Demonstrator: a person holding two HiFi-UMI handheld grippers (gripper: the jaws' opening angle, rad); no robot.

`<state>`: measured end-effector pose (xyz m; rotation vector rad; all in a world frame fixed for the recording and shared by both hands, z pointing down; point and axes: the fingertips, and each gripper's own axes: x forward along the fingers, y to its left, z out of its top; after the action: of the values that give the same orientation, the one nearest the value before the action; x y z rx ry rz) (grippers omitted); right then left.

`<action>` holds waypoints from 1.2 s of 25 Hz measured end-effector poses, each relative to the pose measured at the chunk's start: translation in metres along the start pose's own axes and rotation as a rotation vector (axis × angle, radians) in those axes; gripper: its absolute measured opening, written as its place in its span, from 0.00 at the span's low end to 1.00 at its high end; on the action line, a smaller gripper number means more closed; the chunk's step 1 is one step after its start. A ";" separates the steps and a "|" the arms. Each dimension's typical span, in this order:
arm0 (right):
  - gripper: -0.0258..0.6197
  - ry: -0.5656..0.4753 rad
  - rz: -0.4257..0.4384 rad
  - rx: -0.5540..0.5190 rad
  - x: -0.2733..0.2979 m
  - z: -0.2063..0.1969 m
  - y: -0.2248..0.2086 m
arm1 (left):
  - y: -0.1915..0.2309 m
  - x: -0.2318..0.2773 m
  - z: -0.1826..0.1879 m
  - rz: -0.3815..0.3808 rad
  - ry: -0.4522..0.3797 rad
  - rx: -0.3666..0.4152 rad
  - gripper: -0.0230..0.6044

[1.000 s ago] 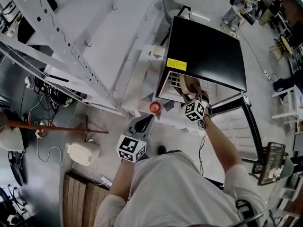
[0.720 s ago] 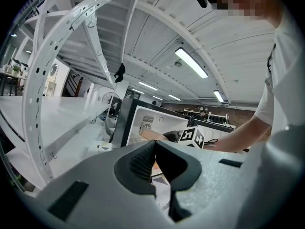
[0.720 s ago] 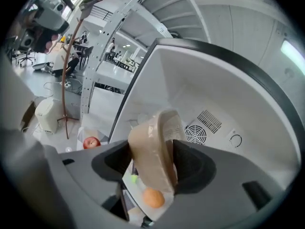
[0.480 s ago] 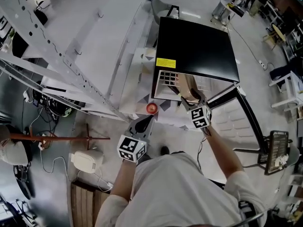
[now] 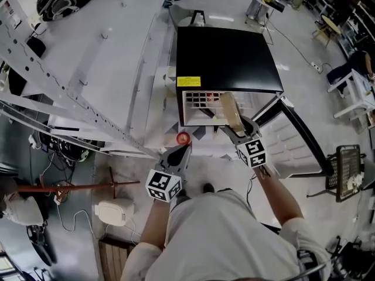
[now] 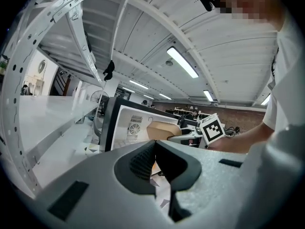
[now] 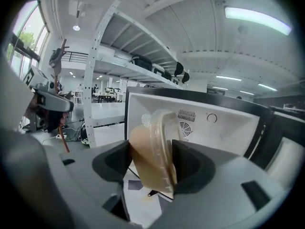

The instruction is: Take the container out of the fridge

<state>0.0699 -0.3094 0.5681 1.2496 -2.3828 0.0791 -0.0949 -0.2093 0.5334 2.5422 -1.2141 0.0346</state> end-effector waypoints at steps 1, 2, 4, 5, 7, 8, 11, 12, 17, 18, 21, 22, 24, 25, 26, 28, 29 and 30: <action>0.45 -0.015 -0.001 0.018 -0.006 0.004 0.000 | -0.001 0.001 0.001 -0.007 0.002 0.003 0.04; 0.45 -0.029 -0.002 0.036 -0.012 0.007 0.001 | -0.002 0.002 0.001 -0.014 0.004 0.005 0.04; 0.45 -0.051 -0.003 0.071 -0.024 0.010 0.003 | -0.005 0.002 0.001 -0.024 0.008 0.007 0.04; 0.45 -0.060 -0.003 0.089 -0.030 0.011 0.004 | -0.007 0.002 0.001 -0.028 0.008 0.009 0.04; 0.45 -0.075 -0.005 0.121 -0.042 0.012 0.004 | -0.011 0.003 0.003 -0.037 0.008 0.013 0.04; 0.45 -0.082 -0.004 0.140 -0.048 0.012 0.005 | -0.012 0.003 0.003 -0.040 0.009 0.015 0.04; 0.45 -0.109 0.016 0.221 -0.064 0.013 0.009 | -0.014 0.000 0.005 -0.046 0.011 0.015 0.04; 0.45 -0.120 0.022 0.244 -0.069 0.015 0.010 | -0.014 0.000 0.006 -0.048 0.011 0.015 0.04; 0.44 -0.171 0.002 0.289 -0.098 0.022 0.005 | -0.018 0.000 0.007 -0.064 0.013 0.007 0.04; 0.44 -0.181 0.000 0.304 -0.103 0.022 0.004 | -0.019 0.000 0.007 -0.068 0.015 0.005 0.04; 0.44 -0.203 -0.002 0.358 -0.116 0.019 0.005 | -0.022 -0.001 0.012 -0.081 0.011 0.001 0.04; 0.44 -0.207 -0.005 0.370 -0.120 0.018 0.004 | -0.023 0.000 0.015 -0.086 0.007 0.002 0.04; 0.44 -0.213 -0.015 0.386 -0.125 0.016 0.002 | -0.025 0.002 0.020 -0.094 0.000 0.009 0.04; 0.44 -0.216 -0.020 0.390 -0.127 0.015 0.001 | -0.026 0.003 0.022 -0.096 -0.003 0.013 0.04; 0.44 -0.218 -0.024 0.393 -0.128 0.015 -0.001 | -0.026 0.004 0.023 -0.099 -0.005 0.017 0.04; 0.44 -0.222 -0.031 0.393 -0.130 0.014 -0.003 | -0.025 0.007 0.024 -0.102 -0.007 0.023 0.04; 0.44 -0.223 -0.033 0.392 -0.131 0.014 -0.003 | -0.025 0.008 0.025 -0.103 -0.007 0.026 0.04; 0.44 -0.224 -0.033 0.389 -0.131 0.014 -0.004 | -0.025 0.009 0.025 -0.104 -0.007 0.029 0.04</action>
<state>0.1323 -0.2143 0.5008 1.5412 -2.6223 0.4312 -0.0731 -0.2090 0.5043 2.6291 -1.0894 0.0187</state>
